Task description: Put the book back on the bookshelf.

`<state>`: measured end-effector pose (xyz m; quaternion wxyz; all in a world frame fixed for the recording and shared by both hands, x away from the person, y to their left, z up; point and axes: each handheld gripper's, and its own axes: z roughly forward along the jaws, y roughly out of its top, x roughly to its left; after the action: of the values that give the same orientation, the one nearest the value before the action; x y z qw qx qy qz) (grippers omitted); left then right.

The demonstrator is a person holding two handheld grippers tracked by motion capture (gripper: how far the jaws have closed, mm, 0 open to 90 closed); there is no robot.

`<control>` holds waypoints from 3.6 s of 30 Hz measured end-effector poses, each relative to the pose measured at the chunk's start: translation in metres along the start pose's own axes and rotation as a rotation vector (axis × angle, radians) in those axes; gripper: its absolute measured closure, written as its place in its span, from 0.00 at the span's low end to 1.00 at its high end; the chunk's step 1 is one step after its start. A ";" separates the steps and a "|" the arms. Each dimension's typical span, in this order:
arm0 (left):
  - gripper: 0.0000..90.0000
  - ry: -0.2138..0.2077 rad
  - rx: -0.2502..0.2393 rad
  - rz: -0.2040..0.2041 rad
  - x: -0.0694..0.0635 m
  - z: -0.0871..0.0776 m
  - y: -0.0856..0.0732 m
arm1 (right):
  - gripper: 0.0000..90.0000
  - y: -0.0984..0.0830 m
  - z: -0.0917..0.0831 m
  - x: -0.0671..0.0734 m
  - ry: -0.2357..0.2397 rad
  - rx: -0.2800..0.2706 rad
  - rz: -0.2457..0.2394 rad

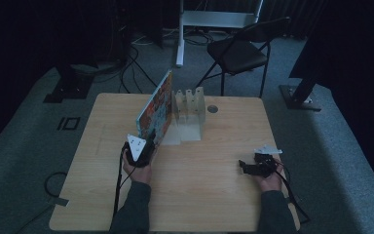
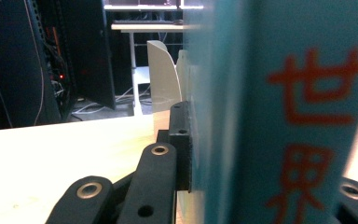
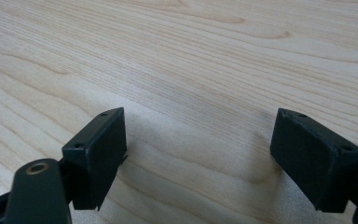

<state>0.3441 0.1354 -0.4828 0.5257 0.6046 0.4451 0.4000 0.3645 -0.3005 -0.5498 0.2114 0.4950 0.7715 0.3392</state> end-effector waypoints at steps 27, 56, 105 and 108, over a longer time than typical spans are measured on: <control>0.90 0.025 -0.006 -0.011 -0.001 0.012 0.000 | 0.20 0.000 0.000 0.000 0.001 0.000 -0.001; 0.90 0.050 -0.035 -0.035 -0.010 0.020 0.003 | 0.20 0.000 0.000 0.000 0.003 -0.001 -0.004; 0.89 -0.019 -0.003 -0.066 0.015 0.010 -0.020 | 0.20 0.000 0.000 0.001 0.004 0.000 -0.004; 0.88 -0.016 -0.003 -0.047 0.014 0.010 -0.020 | 0.20 0.000 0.000 0.001 0.004 0.000 -0.005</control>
<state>0.3554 0.1474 -0.5038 0.5393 0.5964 0.4543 0.3835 0.3635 -0.2997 -0.5498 0.2107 0.4922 0.7733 0.3397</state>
